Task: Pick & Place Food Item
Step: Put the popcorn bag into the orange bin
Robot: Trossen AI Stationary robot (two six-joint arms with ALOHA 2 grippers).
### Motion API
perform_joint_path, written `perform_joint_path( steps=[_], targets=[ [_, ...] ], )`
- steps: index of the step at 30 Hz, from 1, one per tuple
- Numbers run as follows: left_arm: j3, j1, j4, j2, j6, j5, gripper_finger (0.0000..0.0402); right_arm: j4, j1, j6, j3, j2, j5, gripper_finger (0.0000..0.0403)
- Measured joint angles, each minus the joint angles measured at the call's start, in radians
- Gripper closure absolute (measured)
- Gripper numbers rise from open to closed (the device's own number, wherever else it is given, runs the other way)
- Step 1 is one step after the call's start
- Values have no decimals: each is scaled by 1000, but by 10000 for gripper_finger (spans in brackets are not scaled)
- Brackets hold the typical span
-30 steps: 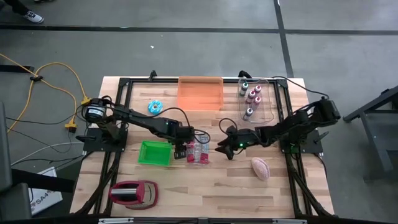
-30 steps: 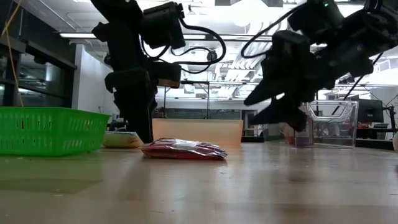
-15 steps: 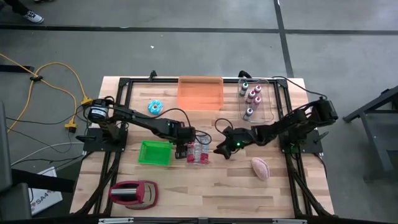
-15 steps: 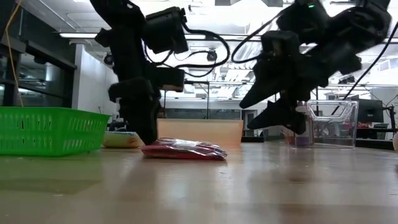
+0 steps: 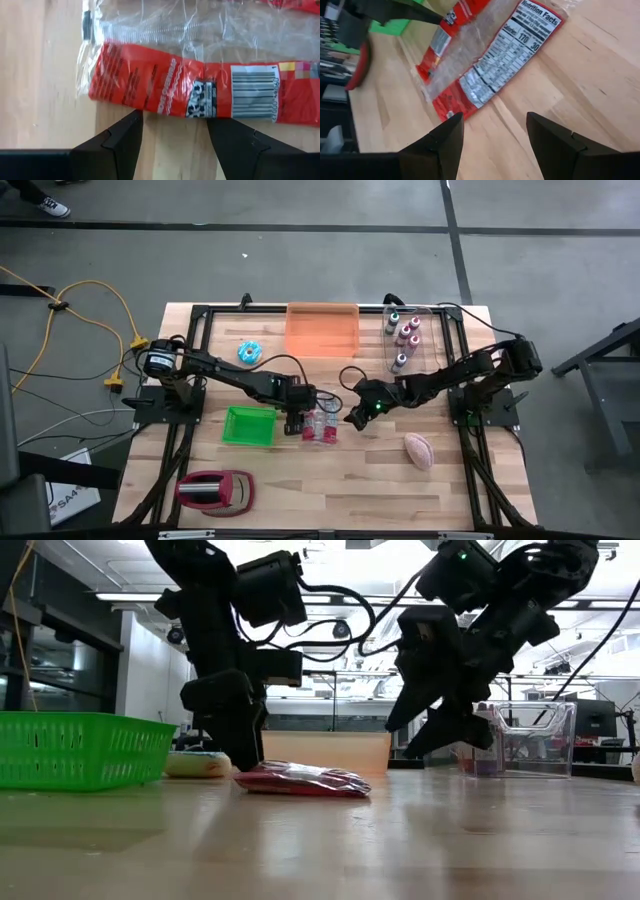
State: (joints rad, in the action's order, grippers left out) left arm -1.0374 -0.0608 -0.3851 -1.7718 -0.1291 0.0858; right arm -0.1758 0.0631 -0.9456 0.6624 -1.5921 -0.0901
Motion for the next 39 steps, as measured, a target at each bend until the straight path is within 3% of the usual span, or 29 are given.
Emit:
perform_joint_path(
  steps=[39],
  targets=[
    [1,-16,231,-64,130,1,188,76,7,-293,-2,-38,54,199]
  ],
)
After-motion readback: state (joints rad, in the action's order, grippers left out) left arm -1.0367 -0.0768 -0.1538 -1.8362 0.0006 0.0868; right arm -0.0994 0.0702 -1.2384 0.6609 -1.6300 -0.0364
